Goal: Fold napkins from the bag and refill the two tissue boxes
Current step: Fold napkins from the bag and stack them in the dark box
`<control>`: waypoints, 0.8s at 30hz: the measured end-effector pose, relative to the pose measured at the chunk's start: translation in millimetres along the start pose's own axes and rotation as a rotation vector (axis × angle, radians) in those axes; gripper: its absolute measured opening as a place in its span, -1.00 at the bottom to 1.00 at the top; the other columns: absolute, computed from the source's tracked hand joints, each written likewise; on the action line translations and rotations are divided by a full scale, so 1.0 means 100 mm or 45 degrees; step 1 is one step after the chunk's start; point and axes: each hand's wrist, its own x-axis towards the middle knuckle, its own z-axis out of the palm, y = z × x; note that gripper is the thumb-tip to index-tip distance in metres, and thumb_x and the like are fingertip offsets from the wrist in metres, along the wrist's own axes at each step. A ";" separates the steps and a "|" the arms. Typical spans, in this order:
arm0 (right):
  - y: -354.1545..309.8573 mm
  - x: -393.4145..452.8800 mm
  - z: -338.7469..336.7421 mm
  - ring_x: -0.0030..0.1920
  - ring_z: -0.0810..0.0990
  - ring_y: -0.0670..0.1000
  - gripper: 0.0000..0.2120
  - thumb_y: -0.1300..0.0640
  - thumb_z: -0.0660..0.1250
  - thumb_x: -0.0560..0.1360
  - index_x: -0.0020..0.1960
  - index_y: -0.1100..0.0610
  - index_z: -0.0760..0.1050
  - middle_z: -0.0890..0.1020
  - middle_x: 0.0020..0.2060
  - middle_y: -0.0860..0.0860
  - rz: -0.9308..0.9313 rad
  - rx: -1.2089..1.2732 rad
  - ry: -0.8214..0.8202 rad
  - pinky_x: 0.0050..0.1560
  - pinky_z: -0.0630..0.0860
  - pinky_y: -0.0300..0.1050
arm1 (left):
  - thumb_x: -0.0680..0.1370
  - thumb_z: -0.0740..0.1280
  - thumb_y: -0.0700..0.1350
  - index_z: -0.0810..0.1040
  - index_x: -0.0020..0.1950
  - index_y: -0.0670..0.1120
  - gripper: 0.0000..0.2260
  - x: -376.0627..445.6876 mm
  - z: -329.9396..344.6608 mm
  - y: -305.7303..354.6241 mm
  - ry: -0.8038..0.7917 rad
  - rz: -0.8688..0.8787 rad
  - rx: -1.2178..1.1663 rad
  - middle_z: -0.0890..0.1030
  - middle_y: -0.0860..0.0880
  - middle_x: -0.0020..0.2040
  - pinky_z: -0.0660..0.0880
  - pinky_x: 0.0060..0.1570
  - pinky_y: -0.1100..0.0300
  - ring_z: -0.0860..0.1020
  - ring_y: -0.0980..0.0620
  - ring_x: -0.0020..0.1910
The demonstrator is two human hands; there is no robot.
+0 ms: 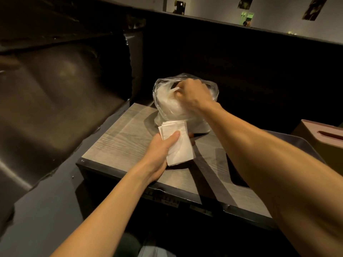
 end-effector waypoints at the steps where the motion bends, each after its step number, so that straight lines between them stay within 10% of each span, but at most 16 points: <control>1: 0.01 0.00 0.01 -0.08 0.66 0.19 -0.78 0.10 0.27 0.54 -0.04 0.11 0.69 0.71 -0.13 0.10 0.004 0.020 0.018 -0.03 0.58 0.13 | 0.68 0.30 -0.17 0.58 0.28 -0.11 -0.81 0.00 -0.01 -0.01 0.015 -0.005 0.002 0.70 -0.20 0.17 0.62 0.18 -0.14 0.68 -0.19 0.16; 11: 0.08 -0.17 -0.33 -0.02 0.66 0.17 -0.79 0.08 0.27 0.68 0.13 0.13 0.65 0.69 -0.01 0.15 -0.145 0.080 0.248 -0.09 0.58 0.09 | 0.69 0.27 -0.18 0.56 0.32 -0.13 -0.78 0.01 0.00 0.00 0.024 -0.019 0.011 0.69 -0.19 0.21 0.55 0.29 -0.18 0.66 -0.18 0.23; 17: 0.10 -0.57 -0.44 -0.01 0.61 -0.17 -0.79 0.17 0.25 0.69 0.26 0.15 0.58 0.61 0.02 -0.08 -0.171 0.521 0.609 -0.09 0.62 -0.23 | 0.70 0.25 -0.18 0.54 0.34 -0.13 -0.77 -0.04 0.00 0.02 0.002 -0.009 -0.011 0.69 -0.21 0.21 0.53 0.31 -0.20 0.65 -0.19 0.24; 24: 0.12 -1.36 -0.08 0.06 0.69 -0.04 -0.86 0.11 0.30 0.68 0.23 0.05 0.52 0.67 0.09 -0.01 0.074 1.225 0.294 0.03 0.69 0.02 | 0.69 0.27 -0.15 0.60 0.24 -0.04 -0.83 -0.10 0.05 0.06 -0.008 0.049 0.005 0.74 -0.10 0.09 0.63 0.06 0.00 0.72 -0.04 0.06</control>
